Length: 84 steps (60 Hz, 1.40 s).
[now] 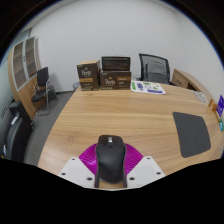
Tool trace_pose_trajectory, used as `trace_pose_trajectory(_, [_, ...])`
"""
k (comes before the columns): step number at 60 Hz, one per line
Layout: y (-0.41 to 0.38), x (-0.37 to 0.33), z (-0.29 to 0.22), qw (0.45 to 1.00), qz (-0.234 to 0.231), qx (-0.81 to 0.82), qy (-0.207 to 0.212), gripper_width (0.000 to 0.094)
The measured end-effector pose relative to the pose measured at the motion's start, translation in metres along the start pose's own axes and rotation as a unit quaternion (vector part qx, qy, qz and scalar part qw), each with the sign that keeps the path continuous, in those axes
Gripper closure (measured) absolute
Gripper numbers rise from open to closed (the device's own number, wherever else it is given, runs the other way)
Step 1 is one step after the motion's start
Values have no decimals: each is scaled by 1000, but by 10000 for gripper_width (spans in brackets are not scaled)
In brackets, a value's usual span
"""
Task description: Arrange mouse
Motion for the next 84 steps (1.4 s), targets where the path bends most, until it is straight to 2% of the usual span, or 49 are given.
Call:
trace_pose_trajectory(7, [10,-30,-34,1000,-13,17,17,627])
trace_pose_trajectory(16, [65,-70,-108,996,-1,35,76,628])
trace_pose_trajectory(22, [127,-83,-148,993,33,40,102,629])
trace_pose_trajectory(27, [186,-83,-160,991,74,35,105,629])
trace_pose_trajectory(36, [282,-62,-137,988,126,43,73,630])
trace_pose_trajectory(41, [321,-43,-109,987,151,37,41,629])
trace_pose_trajectory(52, [353,-1,-54,988,142,63,-10,630])
trace_pose_trajectory(69, [350,25,-18,991,115,58,-36,625])
trace_pose_trajectory(82, [349,27,-15,992,115,45,-37,411])
trace_pose_trajectory(84, [349,26,-16,992,117,44,-36,320])
Point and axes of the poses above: the point between the fingertips, and its own axes, seen from behind it with the camera up: y to the right, z down, x forward, the way the camera looks, the point moved 8 cm from there along -x, backward, against the way the camera looks, and after that the axes turned 4 degrees about y, right-handed, at the moved point
